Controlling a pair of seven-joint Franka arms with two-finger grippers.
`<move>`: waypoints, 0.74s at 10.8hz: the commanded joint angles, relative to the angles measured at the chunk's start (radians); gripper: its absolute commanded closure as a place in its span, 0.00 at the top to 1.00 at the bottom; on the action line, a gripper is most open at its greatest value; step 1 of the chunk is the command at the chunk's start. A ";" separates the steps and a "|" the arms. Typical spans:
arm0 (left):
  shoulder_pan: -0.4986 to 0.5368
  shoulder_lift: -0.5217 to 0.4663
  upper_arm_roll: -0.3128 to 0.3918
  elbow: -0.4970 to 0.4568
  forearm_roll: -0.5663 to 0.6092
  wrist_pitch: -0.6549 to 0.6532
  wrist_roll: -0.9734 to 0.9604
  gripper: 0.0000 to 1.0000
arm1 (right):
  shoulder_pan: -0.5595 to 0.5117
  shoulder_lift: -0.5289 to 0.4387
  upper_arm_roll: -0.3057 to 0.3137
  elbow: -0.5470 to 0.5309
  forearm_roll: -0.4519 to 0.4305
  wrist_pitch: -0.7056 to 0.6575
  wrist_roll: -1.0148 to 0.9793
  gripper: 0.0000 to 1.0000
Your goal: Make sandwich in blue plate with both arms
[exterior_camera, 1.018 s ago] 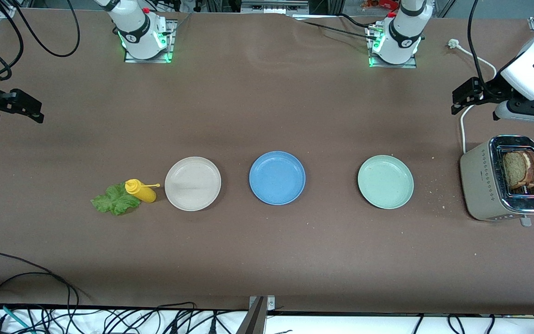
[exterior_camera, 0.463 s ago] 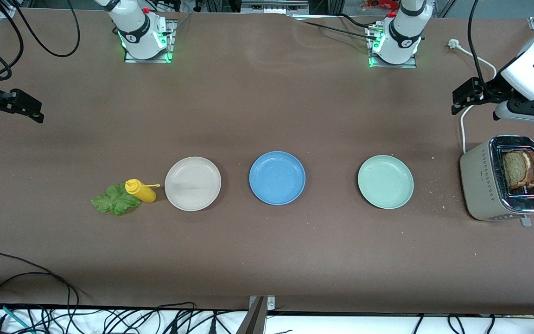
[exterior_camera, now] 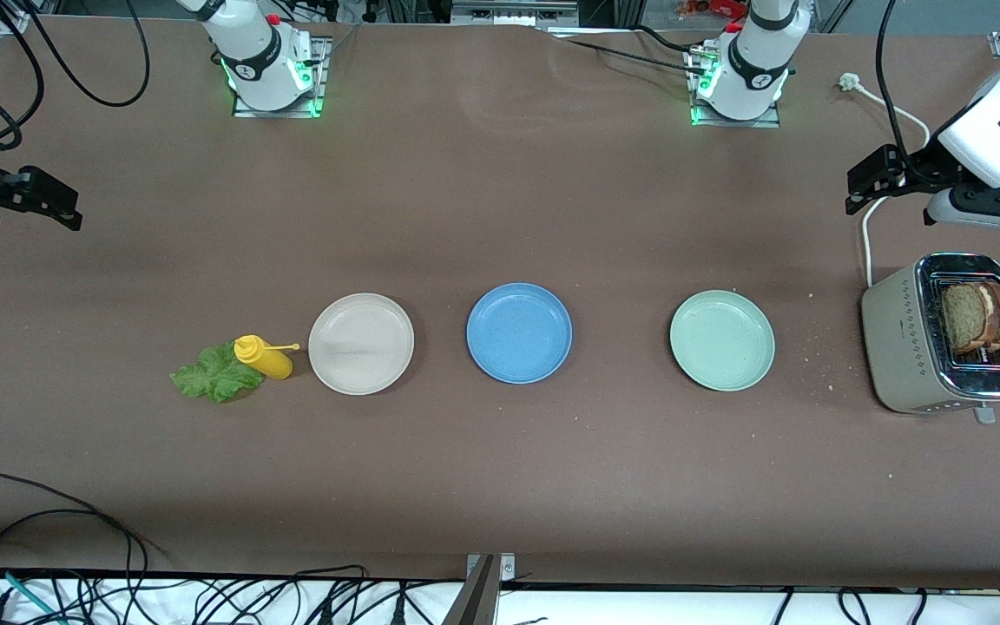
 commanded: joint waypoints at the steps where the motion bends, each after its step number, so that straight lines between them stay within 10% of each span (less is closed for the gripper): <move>1: 0.002 -0.010 -0.002 -0.012 0.028 0.002 -0.009 1.00 | 0.003 -0.001 0.003 0.019 -0.002 -0.016 0.011 1.00; 8: 0.188 0.110 0.004 0.037 0.023 0.019 0.117 1.00 | 0.003 -0.001 0.001 0.019 -0.001 -0.016 0.012 1.00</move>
